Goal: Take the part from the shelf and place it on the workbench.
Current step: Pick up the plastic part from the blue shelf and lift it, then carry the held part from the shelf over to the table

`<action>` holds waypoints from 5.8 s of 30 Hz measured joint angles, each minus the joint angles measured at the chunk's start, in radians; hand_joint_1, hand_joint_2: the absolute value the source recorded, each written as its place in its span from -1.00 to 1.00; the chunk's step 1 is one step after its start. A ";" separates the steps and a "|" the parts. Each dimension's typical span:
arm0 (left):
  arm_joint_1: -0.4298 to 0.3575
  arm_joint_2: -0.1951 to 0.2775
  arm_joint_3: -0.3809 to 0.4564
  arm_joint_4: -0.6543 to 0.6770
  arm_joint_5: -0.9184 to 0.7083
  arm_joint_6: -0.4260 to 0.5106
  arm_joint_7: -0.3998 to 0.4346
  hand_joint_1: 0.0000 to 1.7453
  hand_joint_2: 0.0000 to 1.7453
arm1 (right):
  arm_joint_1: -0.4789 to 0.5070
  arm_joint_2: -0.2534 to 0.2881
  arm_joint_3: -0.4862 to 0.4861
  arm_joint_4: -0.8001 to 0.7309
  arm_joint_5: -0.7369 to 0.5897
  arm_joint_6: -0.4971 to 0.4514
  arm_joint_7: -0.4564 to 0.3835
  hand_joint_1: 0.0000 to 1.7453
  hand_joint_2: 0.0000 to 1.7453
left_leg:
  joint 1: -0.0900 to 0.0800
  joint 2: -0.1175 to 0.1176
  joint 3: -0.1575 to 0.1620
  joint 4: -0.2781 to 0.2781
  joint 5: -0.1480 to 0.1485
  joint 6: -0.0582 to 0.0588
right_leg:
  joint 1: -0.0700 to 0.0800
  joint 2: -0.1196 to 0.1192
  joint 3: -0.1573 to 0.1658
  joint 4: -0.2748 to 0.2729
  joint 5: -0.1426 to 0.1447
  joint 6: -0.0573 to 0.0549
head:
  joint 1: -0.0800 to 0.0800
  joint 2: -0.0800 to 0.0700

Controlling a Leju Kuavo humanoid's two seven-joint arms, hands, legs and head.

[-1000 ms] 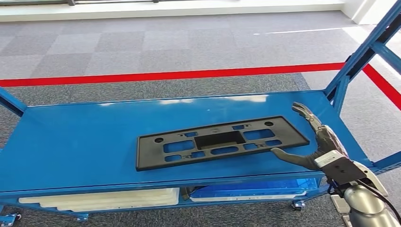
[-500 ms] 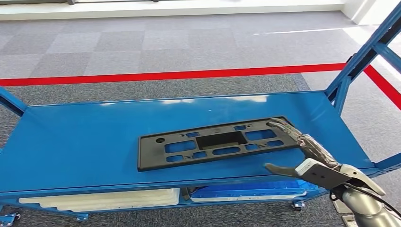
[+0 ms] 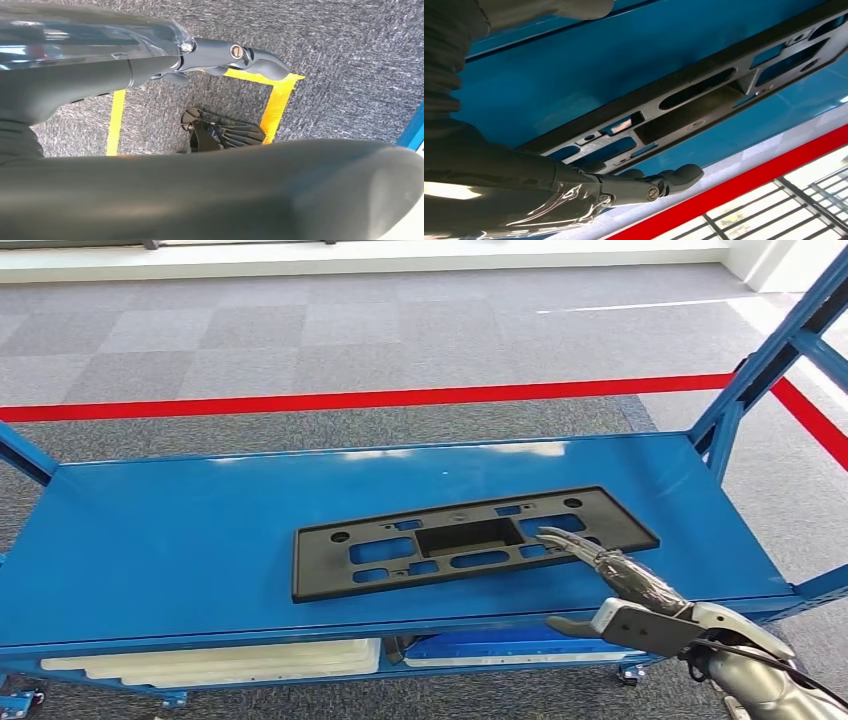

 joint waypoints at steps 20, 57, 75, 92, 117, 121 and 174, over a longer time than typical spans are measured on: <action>0.000 -0.003 -0.001 0.000 -0.006 0.011 -0.009 -1.00 -1.00 | 0.004 0.090 0.064 0.008 0.525 -0.367 0.105 -1.00 1.00 | 0.000 0.000 0.001 0.000 0.000 0.000 | 0.000 0.000 0.000 0.000 0.000 0.000 | 0.000 0.000; -0.002 -0.004 -0.049 0.000 -0.061 -0.011 -0.018 -1.00 -1.00 | -0.159 0.169 -0.108 0.368 0.656 -0.392 0.053 -1.00 1.00 | -0.001 0.000 0.003 0.000 0.000 0.000 | -0.001 0.001 0.003 0.000 0.000 0.000 | 0.000 0.000; -0.005 -0.004 -0.060 0.000 -0.082 -0.020 -0.024 -1.00 -1.00 | -0.269 0.200 0.059 0.426 0.719 -0.378 0.055 -1.00 1.00 | -0.001 0.000 0.004 0.000 0.000 0.000 | -0.001 0.001 0.004 0.000 0.000 0.000 | 0.000 0.000; -0.012 -0.008 -0.075 0.000 -0.084 -0.020 -0.022 -1.00 -1.00 | -0.363 0.209 0.157 0.566 0.674 -0.361 0.066 1.00 1.00 | -0.001 0.000 0.009 0.000 0.000 0.000 | -0.001 0.001 0.008 0.000 0.000 0.000 | 0.000 0.000; -0.014 -0.008 -0.083 0.000 -0.082 -0.031 -0.155 -1.00 1.00 | -0.116 0.147 -0.040 0.162 0.468 -0.395 0.018 1.00 1.00 | 0.000 -0.002 0.007 0.000 0.000 0.000 | 0.000 0.000 0.008 -0.002 0.000 0.000 | 0.000 0.000; -0.012 -0.007 -0.083 0.000 -0.074 -0.046 -0.173 -1.00 1.00 | -0.107 0.178 -0.125 0.051 0.365 -0.357 -0.008 1.00 1.00 | -0.001 -0.002 0.007 0.000 0.000 0.000 | -0.001 0.000 0.009 -0.002 0.000 0.000 | 0.000 0.000; 0.003 -0.007 -0.032 0.000 0.044 -0.106 -0.140 -1.00 1.00 | 0.011 0.340 -0.201 -0.123 -0.631 0.208 -0.057 1.00 1.00 | 0.000 -0.002 0.006 0.000 0.000 0.000 | 0.000 0.000 0.009 -0.002 0.000 0.000 | 0.000 0.000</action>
